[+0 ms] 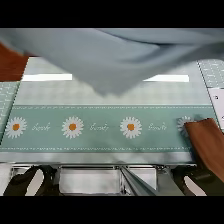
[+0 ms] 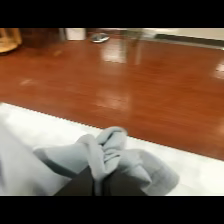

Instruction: Fold the shirts.

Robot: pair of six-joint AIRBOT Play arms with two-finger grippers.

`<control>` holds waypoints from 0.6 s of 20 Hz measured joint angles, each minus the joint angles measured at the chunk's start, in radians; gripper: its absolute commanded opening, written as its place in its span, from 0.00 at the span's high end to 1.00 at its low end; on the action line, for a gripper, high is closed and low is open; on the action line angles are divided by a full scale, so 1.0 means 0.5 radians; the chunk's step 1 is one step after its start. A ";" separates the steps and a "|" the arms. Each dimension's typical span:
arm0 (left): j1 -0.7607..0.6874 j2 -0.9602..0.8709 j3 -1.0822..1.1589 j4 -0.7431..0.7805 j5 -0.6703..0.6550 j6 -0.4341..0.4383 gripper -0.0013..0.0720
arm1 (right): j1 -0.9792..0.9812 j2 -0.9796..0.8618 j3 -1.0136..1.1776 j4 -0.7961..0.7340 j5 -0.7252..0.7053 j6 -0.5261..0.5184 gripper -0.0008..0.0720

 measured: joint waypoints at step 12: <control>-0.374 0.213 -1.472 0.677 -0.148 -0.307 0.96 | -0.002 0.037 -1.339 -0.172 -0.037 0.111 0.95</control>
